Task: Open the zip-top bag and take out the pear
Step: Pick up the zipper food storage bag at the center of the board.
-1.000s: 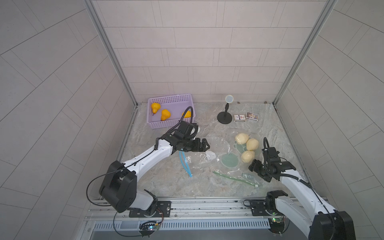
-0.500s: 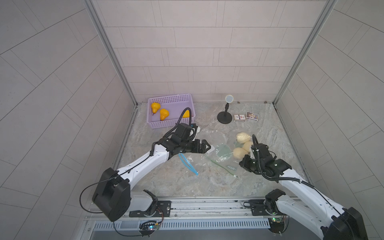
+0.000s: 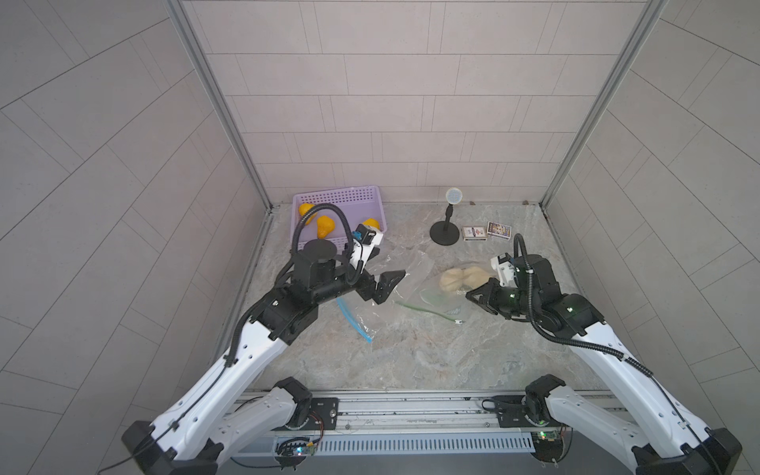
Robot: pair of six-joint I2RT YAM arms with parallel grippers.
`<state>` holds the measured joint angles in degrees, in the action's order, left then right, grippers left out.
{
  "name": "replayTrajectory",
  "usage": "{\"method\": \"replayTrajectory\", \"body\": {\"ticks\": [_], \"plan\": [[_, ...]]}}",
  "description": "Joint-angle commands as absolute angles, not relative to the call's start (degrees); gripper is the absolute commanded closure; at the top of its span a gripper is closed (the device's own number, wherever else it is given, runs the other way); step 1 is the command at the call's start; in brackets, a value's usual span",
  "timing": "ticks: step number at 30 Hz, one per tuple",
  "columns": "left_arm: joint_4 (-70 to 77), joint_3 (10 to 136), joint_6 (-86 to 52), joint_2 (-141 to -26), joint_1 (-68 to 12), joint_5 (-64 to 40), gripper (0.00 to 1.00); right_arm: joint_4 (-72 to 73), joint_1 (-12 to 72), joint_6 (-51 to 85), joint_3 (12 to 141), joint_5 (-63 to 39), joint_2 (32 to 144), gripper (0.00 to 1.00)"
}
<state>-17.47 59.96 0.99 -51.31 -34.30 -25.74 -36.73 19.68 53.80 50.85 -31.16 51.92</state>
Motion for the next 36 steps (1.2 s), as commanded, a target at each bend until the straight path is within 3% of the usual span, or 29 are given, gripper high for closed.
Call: {"method": "replayTrajectory", "body": {"ticks": [1,6,13,23,25,33,34,36], "plan": [[-14.56,55.67,14.24,-45.58,-34.63,-32.0,0.0,-36.57,18.41,53.81,52.31,-36.32,52.89,1.0],[-8.66,48.36,17.88,-42.94,-39.29,-36.0,0.0,-33.54,17.14,56.19,52.82,-40.6,53.86,1.0],[-9.39,47.55,34.78,-55.48,-57.77,-15.86,0.0,-32.85,16.26,56.45,52.88,-42.55,53.92,1.0],[-2.28,50.92,37.61,-69.07,-59.41,-11.72,0.02,-31.4,15.69,56.91,50.5,-43.69,52.98,1.0],[-2.6,52.55,37.55,-71.65,-59.41,-11.55,0.11,-31.04,15.46,57.08,50.11,-43.9,52.9,1.0],[-5.98,59.68,37.88,-77.93,-59.32,-11.28,0.85,-29.97,15.04,57.83,49.15,-44.3,52.03,1.0],[-6.83,60.14,38.03,-78.16,-59.33,-11.36,0.92,-29.83,14.88,58.01,49.2,-44.29,51.97,1.0],[-7.34,60.36,38.41,-77.87,-59.28,-10.86,0.96,-29.43,14.38,58.26,49.44,-44.41,52.05,1.0]]}}
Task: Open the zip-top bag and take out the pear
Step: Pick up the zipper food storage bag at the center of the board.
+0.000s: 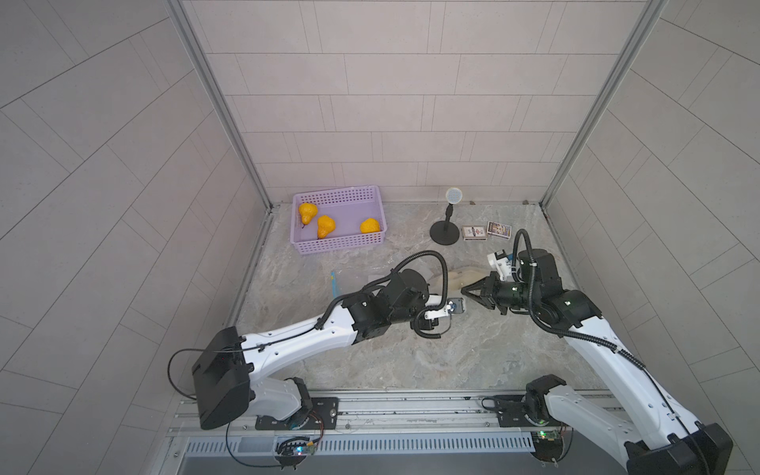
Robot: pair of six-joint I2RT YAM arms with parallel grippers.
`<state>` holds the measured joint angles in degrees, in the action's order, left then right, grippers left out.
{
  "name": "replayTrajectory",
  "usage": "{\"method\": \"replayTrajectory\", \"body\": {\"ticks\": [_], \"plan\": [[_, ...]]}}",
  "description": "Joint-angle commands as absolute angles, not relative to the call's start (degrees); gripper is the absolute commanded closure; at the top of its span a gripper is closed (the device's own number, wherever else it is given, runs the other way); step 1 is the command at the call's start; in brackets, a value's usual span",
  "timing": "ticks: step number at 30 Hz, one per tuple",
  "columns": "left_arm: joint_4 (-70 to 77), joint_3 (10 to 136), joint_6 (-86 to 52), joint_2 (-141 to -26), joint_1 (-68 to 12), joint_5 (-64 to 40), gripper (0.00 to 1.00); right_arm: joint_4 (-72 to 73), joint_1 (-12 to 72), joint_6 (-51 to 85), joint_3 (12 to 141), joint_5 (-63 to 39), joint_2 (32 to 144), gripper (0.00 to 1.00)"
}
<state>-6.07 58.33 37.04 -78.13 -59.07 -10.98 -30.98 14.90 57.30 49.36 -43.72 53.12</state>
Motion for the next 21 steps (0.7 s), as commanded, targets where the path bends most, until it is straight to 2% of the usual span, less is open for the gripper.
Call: {"method": "replayTrajectory", "body": {"ticks": [1,4,8,10,13,19,21], "plan": [[-7.13,60.28,38.41,-77.69,-59.15,-10.79,0.96,-29.13,14.16,58.36,49.48,-44.47,52.25,1.0],[-8.08,61.56,37.31,-77.05,-57.92,-12.09,0.96,-28.65,13.33,56.91,50.83,-44.65,52.94,0.97],[-13.14,67.5,30.9,-76.53,-52.23,-21.59,0.96,-33.08,11.49,45.1,57.43,-42.97,54.48,0.68],[-15.8,70.68,27.51,-76.46,-49.23,-27.45,0.96,-35.29,11.14,37.86,60.66,-40.23,54.41,0.6],[-22.4,76.85,25.23,-77.34,-47.09,-31.37,0.95,-35.79,11.08,27.86,63.59,-41.4,54.8,0.58],[-35.58,88.25,24.78,-82.52,-46.34,-38.48,0.95,-30.96,11.84,18.94,67.22,-48.25,53.41,0.55],[-37.41,89.99,24.92,-83.92,-46.32,-39.07,0.95,-32.35,13.88,14.31,69.62,-47.31,52.82,0.53]]}}
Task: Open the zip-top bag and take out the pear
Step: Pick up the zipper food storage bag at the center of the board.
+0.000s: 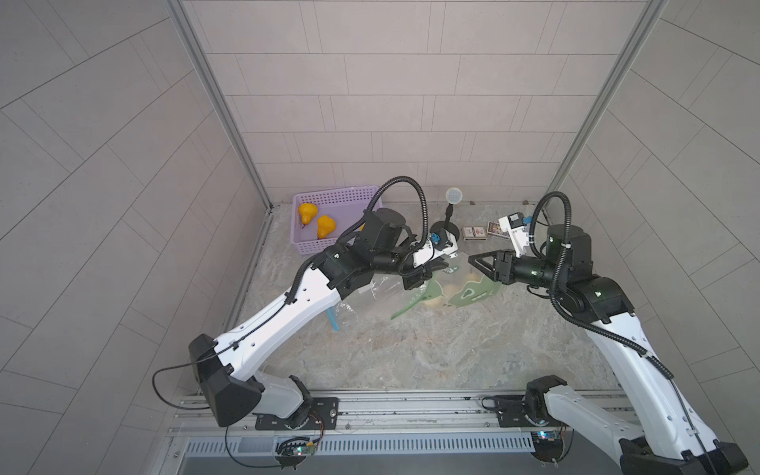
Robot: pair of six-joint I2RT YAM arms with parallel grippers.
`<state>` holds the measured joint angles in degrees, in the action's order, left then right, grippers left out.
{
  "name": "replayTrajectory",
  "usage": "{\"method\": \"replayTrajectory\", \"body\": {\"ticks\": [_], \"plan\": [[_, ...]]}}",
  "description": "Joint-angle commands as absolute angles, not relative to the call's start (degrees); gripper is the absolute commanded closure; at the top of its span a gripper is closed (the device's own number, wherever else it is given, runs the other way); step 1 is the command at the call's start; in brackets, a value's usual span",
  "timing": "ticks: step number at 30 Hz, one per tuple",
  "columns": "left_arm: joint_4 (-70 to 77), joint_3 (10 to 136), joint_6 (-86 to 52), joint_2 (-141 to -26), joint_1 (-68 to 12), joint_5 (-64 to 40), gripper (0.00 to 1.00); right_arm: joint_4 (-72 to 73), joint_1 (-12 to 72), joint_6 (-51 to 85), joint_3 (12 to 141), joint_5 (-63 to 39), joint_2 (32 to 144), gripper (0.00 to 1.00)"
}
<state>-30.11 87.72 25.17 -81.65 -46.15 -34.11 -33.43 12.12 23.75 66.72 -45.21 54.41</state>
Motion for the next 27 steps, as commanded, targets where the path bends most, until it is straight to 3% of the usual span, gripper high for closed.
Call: {"method": "replayTrajectory", "body": {"ticks": [1,10,17,27], "plan": [[-38.38,90.87,25.05,-84.47,-46.22,-39.53,0.95,-33.7,14.96,11.65,71.05,-46.27,52.36,0.52],[-42.07,94.01,25.4,-86.83,-45.73,-41.35,0.95,-34.81,16.17,5.59,74.62,-52.29,52.94,0.49],[-43.49,95.53,25.27,-87.54,-45.26,-42.65,0.95,-31.29,16.59,6.34,69.53,-54.46,52.29,0.46],[-44.45,96.32,25.14,-88.87,-45.05,-44.43,0.95,-32.55,20.3,3.89,65.44,-51.84,51.63,0.47]]}}
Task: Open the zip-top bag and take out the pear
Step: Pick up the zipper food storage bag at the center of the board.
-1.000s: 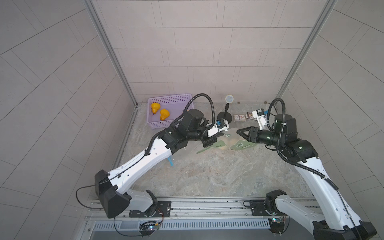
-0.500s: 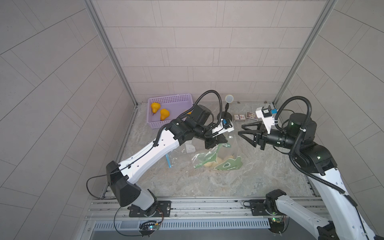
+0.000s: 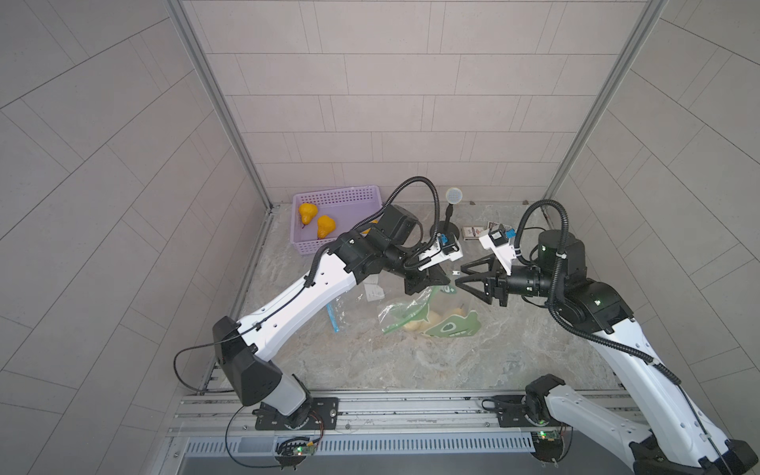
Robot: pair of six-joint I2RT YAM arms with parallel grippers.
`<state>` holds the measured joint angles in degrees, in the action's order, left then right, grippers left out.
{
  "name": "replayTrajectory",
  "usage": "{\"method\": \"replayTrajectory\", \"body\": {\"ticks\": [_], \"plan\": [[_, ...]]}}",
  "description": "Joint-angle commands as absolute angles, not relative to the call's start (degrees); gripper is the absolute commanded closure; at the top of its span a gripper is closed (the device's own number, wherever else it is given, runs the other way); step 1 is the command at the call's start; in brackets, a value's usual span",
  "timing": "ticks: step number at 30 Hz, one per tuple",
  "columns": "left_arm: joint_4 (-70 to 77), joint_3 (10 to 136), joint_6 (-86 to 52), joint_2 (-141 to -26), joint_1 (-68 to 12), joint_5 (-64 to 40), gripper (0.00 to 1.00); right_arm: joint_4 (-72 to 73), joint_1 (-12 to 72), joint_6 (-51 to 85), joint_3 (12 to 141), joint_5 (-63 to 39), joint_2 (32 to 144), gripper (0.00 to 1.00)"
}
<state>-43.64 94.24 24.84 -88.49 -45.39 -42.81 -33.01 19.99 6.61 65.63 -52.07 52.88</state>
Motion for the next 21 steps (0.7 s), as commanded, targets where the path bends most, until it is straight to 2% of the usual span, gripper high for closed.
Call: {"method": "replayTrajectory", "body": {"ticks": [1,3,8,16,19,20,21], "plan": [[-44.54,96.41,25.14,-88.91,-45.0,-44.39,0.95,-32.88,20.3,3.62,65.39,-51.69,51.5,0.48],[-44.56,96.5,25.15,-88.9,-44.91,-44.48,0.95,-33.48,20.29,3.26,65.22,-51.51,51.24,0.5],[-44.74,96.33,25.09,-89.02,-44.82,-44.89,0.95,-33.3,20.3,3.23,65.11,-50.09,51.27,0.71],[-44.74,96.15,24.97,-89.28,-44.82,-45.52,0.95,-31.33,20.3,4.6,65.4,-49.79,51.74,0.98],[-44.65,96.33,24.83,-89.12,-44.82,-45.83,0.95,-30.1,20.33,5.69,65.21,-49.92,51.74,1.0],[-44.34,96.41,24.55,-88.96,-44.61,-46.13,0.86,-29.98,20.38,5.95,65.25,-49.92,51.68,1.0],[-43.73,96.33,24.16,-88.75,-44.21,-46.88,0.73,-29.88,20.38,6.14,65.21,-49.92,51.59,1.0]]}}
